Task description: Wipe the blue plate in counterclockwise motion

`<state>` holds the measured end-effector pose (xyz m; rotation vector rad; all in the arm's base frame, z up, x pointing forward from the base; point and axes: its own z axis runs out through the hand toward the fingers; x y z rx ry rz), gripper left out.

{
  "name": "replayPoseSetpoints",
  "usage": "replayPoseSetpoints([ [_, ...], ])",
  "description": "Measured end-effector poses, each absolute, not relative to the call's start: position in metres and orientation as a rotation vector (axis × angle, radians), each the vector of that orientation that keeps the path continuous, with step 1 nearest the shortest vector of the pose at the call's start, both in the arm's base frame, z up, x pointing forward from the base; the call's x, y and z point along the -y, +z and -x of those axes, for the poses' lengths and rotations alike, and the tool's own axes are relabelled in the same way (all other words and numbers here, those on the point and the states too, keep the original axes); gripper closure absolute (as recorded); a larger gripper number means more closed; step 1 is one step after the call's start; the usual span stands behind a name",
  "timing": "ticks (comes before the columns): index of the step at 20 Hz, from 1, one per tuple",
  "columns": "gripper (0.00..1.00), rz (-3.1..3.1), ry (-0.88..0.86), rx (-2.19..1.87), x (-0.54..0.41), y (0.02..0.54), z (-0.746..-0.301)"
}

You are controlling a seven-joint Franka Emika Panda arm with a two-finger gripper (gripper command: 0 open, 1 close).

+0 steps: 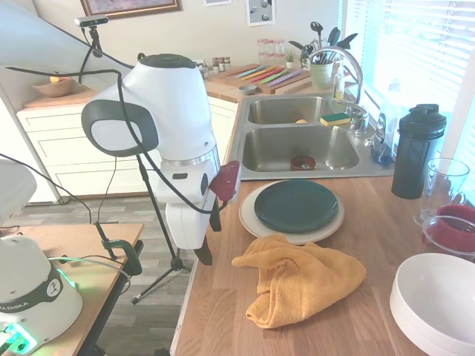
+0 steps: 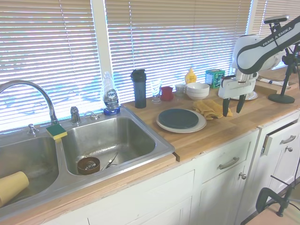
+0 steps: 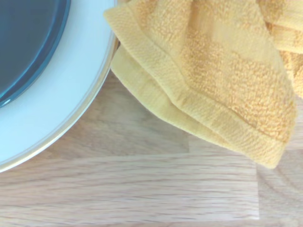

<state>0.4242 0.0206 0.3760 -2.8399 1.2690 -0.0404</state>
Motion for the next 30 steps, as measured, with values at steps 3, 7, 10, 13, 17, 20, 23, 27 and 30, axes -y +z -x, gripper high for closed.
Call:
replayPoseSetpoints([
  [3,0.0,2.846,-0.041,-1.267,-0.021,0.375,-0.424],
  [7,0.0,2.843,-0.048,-1.27,-0.021,0.377,-0.428],
  [10,0.0,2.84,-0.06,-1.275,-0.023,0.384,-0.436],
  [13,0.0,2.833,-0.064,-1.288,-0.025,0.393,-0.449],
  [17,0.0,2.83,-0.034,-1.337,-0.026,0.4,-0.475],
  [20,0.0,2.825,0.0,-1.376,-0.027,0.396,-0.5],
  [23,0.0,2.814,0.049,-1.433,-0.028,0.387,-0.526],
  [27,0.0,2.795,0.118,-1.505,-0.022,0.372,-0.559],
  [30,0.0,2.769,0.163,-1.563,-0.012,0.361,-0.582],
])
